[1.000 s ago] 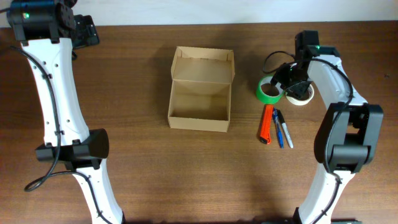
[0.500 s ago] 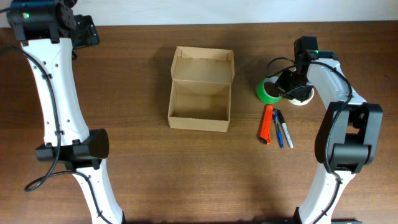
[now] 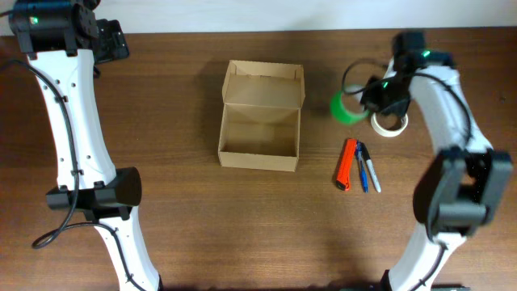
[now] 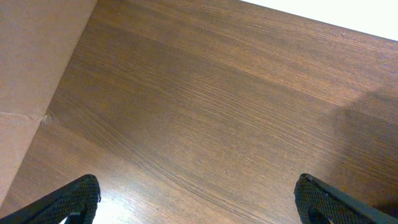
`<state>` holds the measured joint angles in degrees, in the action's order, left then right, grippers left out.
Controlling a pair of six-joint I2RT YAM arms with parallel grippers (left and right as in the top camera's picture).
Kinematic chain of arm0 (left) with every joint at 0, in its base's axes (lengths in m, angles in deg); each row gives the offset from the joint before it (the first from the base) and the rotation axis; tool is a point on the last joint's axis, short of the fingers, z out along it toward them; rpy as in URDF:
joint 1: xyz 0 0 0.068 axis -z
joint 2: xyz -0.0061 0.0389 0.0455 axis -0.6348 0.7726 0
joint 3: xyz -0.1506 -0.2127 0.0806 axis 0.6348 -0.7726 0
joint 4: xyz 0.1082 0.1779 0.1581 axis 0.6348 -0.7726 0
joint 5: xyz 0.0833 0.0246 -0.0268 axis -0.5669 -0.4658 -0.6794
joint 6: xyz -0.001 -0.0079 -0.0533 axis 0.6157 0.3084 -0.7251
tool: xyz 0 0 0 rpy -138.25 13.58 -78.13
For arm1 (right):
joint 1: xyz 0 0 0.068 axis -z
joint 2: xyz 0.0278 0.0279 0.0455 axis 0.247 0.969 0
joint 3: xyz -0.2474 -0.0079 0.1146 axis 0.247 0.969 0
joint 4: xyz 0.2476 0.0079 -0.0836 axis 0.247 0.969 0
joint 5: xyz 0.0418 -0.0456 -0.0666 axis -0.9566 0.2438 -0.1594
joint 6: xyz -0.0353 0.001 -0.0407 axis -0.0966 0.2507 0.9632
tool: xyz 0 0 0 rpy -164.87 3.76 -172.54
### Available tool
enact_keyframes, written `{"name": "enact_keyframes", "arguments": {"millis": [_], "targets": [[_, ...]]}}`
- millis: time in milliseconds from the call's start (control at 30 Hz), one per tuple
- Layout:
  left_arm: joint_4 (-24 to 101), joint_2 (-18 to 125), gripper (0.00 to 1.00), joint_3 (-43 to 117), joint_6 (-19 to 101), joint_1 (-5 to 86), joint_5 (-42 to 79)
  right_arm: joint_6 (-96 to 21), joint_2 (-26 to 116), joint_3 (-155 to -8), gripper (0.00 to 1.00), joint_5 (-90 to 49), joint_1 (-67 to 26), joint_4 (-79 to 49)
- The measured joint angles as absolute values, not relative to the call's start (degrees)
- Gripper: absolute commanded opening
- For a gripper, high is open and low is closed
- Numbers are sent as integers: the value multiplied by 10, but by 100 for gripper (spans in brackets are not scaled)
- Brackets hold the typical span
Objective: Pack container
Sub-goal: 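Carry the green tape left and lower it into the box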
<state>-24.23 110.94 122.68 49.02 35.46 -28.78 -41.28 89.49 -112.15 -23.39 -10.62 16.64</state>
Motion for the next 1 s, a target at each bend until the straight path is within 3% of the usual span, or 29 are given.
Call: {"name": "enact_keyframes", "arguments": {"millis": [200, 400, 667, 1000], "targets": [[-243, 1109, 100, 1227, 491, 355, -288, -323, 765, -1250, 4, -234, -158, 258], [-242, 1109, 100, 1227, 492, 355, -288, -275, 695, -1280, 4, -154, -319, 334], [-242, 1109, 100, 1227, 492, 355, -288, -259, 739, -1223, 4, -70, -483, 279], [-243, 1109, 100, 1227, 492, 355, -288, -255, 895, -1190, 4, -66, -503, 175]]}}
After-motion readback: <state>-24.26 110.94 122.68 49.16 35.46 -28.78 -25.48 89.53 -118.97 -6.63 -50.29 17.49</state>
